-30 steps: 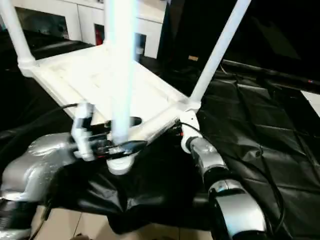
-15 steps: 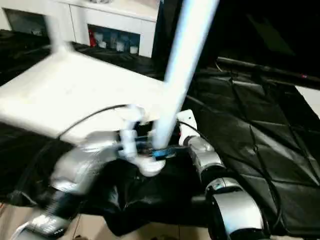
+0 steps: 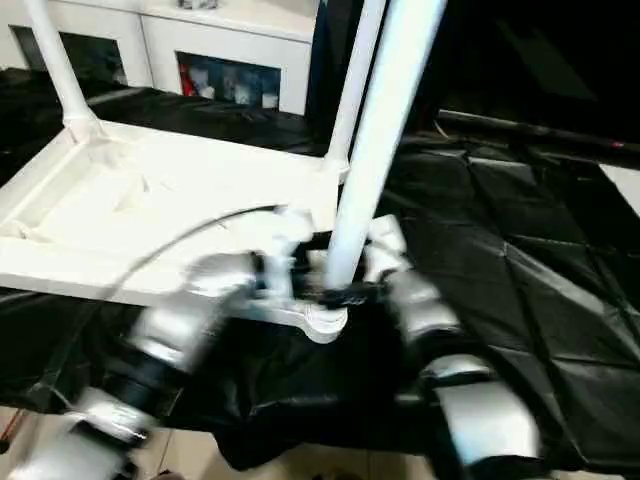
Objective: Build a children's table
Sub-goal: Rotate table base
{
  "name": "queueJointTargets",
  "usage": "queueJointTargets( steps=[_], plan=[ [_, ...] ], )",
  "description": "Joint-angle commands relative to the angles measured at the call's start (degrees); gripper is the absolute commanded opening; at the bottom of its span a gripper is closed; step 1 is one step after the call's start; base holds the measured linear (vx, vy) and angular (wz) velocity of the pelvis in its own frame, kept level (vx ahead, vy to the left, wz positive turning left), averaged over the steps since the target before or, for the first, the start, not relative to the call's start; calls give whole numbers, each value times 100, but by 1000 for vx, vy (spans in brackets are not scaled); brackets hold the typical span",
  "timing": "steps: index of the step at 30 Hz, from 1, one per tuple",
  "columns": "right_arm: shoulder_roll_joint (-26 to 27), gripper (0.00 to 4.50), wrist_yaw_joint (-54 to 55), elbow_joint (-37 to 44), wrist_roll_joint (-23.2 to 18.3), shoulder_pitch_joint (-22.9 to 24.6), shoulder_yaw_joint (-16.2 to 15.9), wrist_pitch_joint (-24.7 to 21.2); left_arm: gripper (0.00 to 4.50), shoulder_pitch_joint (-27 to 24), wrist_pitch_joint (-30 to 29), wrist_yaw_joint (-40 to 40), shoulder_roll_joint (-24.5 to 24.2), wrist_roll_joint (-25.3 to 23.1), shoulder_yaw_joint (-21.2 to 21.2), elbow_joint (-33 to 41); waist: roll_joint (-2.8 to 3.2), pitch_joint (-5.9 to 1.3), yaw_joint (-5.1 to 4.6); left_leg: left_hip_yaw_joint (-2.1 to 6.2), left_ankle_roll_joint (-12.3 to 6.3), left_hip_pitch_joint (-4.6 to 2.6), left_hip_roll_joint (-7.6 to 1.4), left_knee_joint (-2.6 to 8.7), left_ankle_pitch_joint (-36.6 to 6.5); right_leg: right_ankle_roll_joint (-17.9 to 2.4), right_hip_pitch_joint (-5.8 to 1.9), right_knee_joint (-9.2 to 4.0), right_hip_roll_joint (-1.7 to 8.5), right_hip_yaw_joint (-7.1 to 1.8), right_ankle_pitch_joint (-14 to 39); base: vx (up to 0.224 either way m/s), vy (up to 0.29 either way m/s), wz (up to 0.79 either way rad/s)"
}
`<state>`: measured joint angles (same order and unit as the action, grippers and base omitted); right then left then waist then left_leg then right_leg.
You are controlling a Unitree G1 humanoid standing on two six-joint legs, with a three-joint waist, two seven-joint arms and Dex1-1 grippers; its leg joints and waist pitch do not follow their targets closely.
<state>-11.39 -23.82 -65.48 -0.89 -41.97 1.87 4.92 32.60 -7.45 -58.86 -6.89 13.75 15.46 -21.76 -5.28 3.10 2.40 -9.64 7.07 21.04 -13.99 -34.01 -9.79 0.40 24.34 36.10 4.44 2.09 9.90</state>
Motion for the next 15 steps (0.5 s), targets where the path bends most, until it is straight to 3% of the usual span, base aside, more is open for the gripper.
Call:
queueJointTargets(
  steps=[1,2,3,5,7,9,11,13,14,15],
  plan=[
    [-133,321,-234,187,-73,87,25,65,446,56,10,-275,-50,34,-29,-6,80,-423,36,-146,-178,-37,135,345,-1207,-1313,-350,-365,129,-116,584,0,0,0],
    [-489,321,-939,573,-33,345,-137,133,446,27,51,-847,-528,15,28,-93,122,-413,59,-140,-219,-40,143,351,-1251,-1312,-364,-382,123,-111,625,0,0,0],
    [-663,321,-1260,742,8,471,-225,181,446,43,140,-1052,-711,-27,45,-199,107,-413,59,-145,-227,-36,133,350,-1265,-1318,-362,-383,129,-117,630,0,0,0],
    [-864,321,-1643,941,14,606,-305,163,446,94,298,-1223,-862,-108,76,-368,123,-416,83,-141,-244,-39,146,353,-1239,-1370,-367,-381,120,-114,577,0,0,0],
    [-986,321,-1880,1061,15,686,-345,145,412,137,424,-1323,-942,-167,93,-500,120,-413,104,-147,-236,-57,128,357,-1300,-1399,-363,-383,128,-119,586,0,0,0],
    [-1313,321,-2580,1635,-125,954,-426,-35,402,334,649,-1525,-1125,-406,229,-936,152,-409,123,-153,-224,-78,129,355,-1355,-1439,-353,-393,126,-120,564,0,0,0],
    [-1420,321,-2818,1868,-189,1054,-462,-121,391,400,734,-1599,-1177,-489,282,-1083,119,-400,132,-137,-275,-54,135,371,-1410,-1408,-387,-402,126,-116,644,0,0,0],
    [-1848,321,-3672,2827,-422,1452,-671,-633,370,606,967,-1688,-1282,-855,549,-1526,139,-388,163,-127,-303,-76,121,375,-1523,-1318,-394,-444,131,-119,851,0,0,0],
    [-1878,321,-3726,2893,-438,1479,-684,-669,364,619,981,-1689,-1286,-881,567,-1556,122,-380,163,-128,-332,-67,129,377,-1505,-1290,-404,-453,120,-119,858,0,0,0],
    [-2104,321,-4079,3348,-521,1659,-788,-944,357,719,980,-1754,-1294,-1005,689,-1771,144,-380,170,-120,-305,-48,117,384,-1484,-1292,-398,-434,155,-116,955,0,0,0]
  ],
)
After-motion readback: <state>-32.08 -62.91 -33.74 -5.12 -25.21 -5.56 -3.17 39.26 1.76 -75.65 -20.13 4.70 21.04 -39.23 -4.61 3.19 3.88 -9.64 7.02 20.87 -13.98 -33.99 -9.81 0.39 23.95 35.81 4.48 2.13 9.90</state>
